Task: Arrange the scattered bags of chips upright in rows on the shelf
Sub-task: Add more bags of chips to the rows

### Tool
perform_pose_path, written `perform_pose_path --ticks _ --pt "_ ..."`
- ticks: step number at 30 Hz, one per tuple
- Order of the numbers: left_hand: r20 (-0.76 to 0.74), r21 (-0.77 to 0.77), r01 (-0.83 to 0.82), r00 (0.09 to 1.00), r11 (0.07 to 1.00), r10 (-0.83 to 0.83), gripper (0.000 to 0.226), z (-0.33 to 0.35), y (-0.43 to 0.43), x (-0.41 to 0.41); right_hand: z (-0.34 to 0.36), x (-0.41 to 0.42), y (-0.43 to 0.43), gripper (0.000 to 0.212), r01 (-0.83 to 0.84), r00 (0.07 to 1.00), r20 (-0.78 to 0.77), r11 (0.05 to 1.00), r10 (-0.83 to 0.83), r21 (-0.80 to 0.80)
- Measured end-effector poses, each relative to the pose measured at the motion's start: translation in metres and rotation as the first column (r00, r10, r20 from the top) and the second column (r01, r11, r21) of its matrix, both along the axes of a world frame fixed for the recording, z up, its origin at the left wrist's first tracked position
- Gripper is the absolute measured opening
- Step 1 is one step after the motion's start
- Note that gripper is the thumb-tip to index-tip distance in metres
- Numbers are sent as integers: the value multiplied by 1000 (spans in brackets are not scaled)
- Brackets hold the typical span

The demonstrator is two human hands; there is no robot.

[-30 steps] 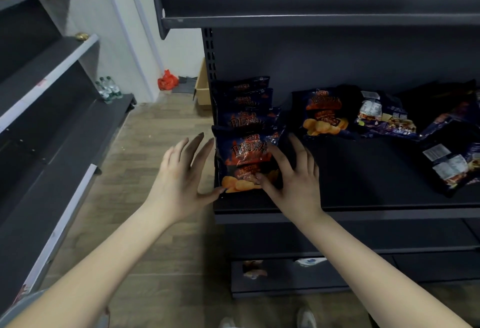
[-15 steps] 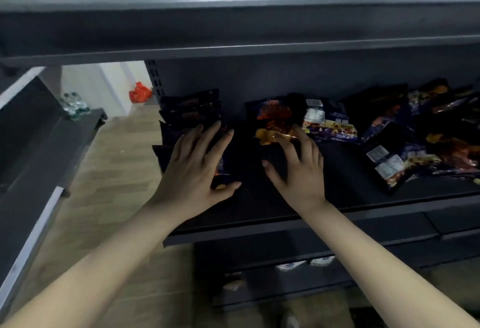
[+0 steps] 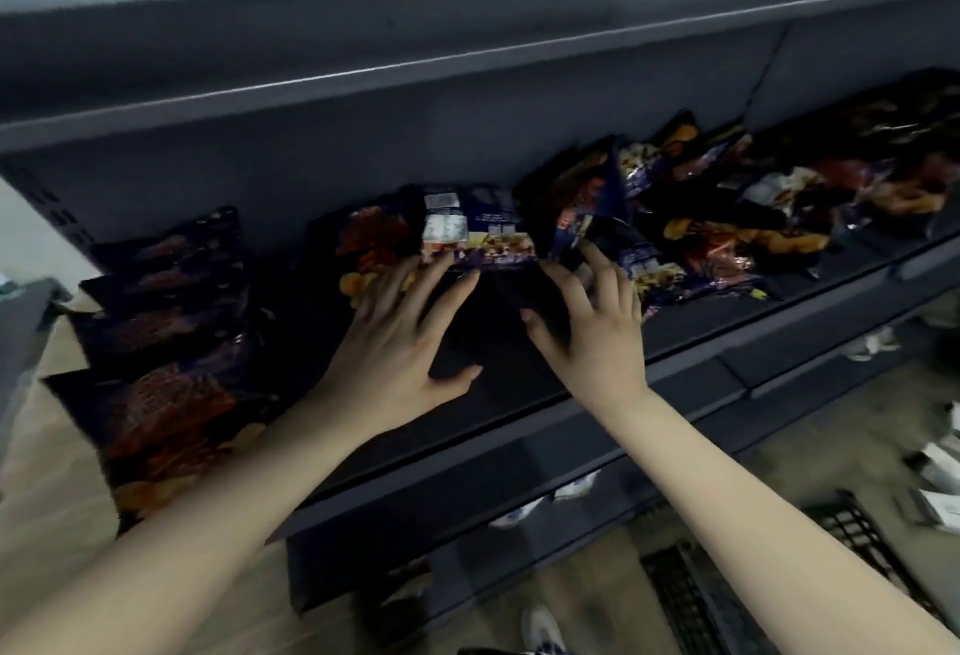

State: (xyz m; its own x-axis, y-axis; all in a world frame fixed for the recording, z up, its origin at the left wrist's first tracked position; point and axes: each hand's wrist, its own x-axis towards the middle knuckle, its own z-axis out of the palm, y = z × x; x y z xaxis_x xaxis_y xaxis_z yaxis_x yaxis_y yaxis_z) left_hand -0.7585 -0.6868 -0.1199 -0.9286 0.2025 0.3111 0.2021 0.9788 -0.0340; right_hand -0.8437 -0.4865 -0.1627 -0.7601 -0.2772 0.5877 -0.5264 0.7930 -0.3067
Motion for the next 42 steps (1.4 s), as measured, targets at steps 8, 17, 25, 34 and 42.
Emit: perform_pose_path --ticks 8,17,25,34,42 --pt "19 -19 96 995 995 -96 81 -2 66 -54 3 -28 62 50 56 998 -23 998 -55 28" --pt "92 -30 154 984 988 -150 81 -24 120 -87 -2 -44 97 56 29 996 79 996 -36 89" --pt "101 -3 137 986 991 -136 81 -34 133 -100 -6 -49 114 57 -32 993 113 993 19 112" --pt "198 99 71 976 993 -90 80 -53 137 -105 -8 -62 113 61 -112 979 192 957 61 269" --pt "142 102 72 986 992 -86 77 -61 144 -110 -8 -69 126 61 -125 990 101 952 101 279"
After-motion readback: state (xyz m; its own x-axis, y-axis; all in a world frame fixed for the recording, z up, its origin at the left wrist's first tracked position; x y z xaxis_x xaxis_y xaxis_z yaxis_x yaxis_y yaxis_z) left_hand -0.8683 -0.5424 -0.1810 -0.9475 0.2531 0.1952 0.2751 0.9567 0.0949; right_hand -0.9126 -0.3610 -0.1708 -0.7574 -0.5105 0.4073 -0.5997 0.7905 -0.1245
